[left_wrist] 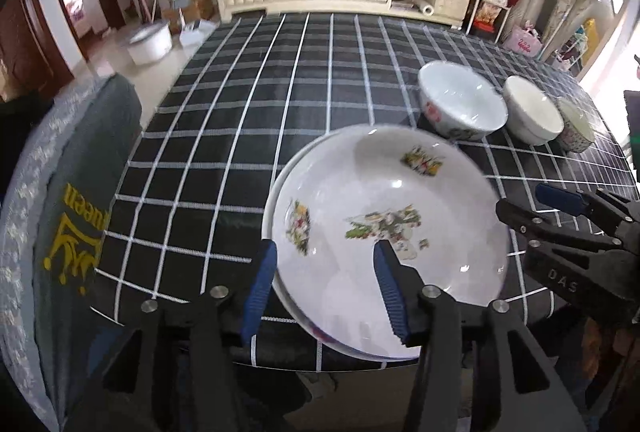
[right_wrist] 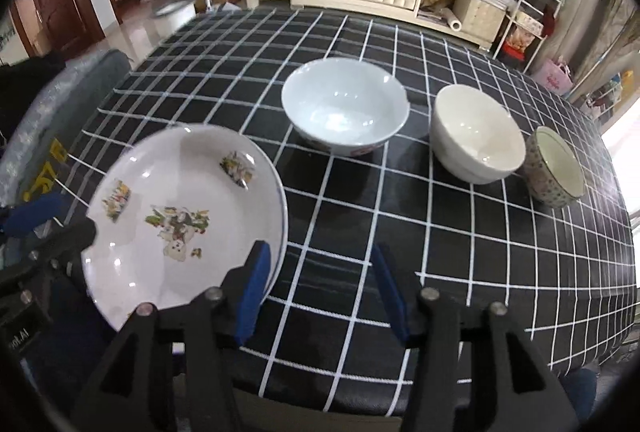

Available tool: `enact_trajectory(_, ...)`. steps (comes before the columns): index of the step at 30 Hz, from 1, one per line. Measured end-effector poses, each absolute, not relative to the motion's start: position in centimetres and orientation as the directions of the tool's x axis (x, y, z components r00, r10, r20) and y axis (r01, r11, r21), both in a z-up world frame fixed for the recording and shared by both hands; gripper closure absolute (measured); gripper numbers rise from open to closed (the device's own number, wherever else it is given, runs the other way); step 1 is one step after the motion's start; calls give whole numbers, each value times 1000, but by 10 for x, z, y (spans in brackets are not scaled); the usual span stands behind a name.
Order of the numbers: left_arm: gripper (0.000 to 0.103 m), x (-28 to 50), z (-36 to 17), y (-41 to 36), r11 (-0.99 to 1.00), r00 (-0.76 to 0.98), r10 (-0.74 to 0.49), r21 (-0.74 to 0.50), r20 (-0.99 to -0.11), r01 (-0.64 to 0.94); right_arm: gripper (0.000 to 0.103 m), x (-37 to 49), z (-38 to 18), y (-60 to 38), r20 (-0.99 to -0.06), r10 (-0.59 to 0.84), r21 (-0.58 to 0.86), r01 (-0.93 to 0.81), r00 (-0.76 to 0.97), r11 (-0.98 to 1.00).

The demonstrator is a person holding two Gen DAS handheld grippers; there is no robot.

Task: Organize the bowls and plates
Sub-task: 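Raise both tools away from the three-plate stack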

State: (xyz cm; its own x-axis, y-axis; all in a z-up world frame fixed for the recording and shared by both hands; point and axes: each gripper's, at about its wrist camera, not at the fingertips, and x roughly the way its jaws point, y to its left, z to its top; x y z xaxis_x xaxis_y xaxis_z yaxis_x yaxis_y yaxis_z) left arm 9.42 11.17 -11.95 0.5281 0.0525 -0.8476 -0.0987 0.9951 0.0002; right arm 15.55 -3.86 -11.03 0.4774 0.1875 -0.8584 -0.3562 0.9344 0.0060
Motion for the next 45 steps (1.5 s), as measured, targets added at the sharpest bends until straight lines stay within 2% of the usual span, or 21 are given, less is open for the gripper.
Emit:
enact_trajectory(6, 55, 92, -92, 88, 999, 575, 19, -11, -818, -48, 45, 153, -93, -59, -860, 162, -9, -332, 483, 943)
enact_trajectory(11, 55, 88, -70, 69, 1000, 627, 10, 1, -779, -14, 29, 154, -85, -80, -872, 208, 56, -332, 443, 942)
enact_trajectory(16, 55, 89, -54, 55, 1000, 660, 3, 13, -751, 11, 20, 141, -60, -92, -802, 223, 13, -357, 554, 934)
enact_trajectory(18, 55, 91, -50, 49, 1000, 664, -8, 4, -747, 17, 17, 141, -51, -97, -796, 261, 45, -377, 546, 925)
enact_trajectory(20, 51, 93, -46, 45, 1000, 667, -14, -4, -745, 16, 15, 143, -44, -102, -790, 285, 67, -386, 542, 920)
enact_trajectory(22, 39, 94, -43, 40, 1000, 673, -16, 4, -739, 28, 14, 144, -37, -105, -780, 272, 46, -381, 564, 923)
enact_trajectory(23, 25, 95, -41, 37, 999, 677, -10, 14, -736, 31, 14, 146, -36, -106, -784, 258, 36, -374, 565, 927)
enact_trajectory(24, 21, 95, -40, 34, 999, 681, -7, 23, -732, 35, 14, 148, -34, -107, -790, 243, 27, -364, 562, 931)
enact_trajectory(28, 20, 99, -30, 25, 998, 699, -8, 36, -715, 49, 13, 156, -24, -115, -784, 247, 38, -353, 570, 935)
enact_trajectory(31, 18, 105, -24, 23, 998, 696, -22, 27, -718, 59, 9, 164, -18, -116, -777, 260, 40, -368, 573, 929)
enact_trajectory(36, 18, 121, -19, 21, 998, 688, -16, 33, -725, 57, 8, 180, -11, -115, -758, 237, -8, -372, 608, 928)
enact_trajectory(45, 16, 159, -9, 27, 998, 688, -17, 32, -726, 59, 8, 227, -18, -107, -781, 252, 8, -394, 572, 919)
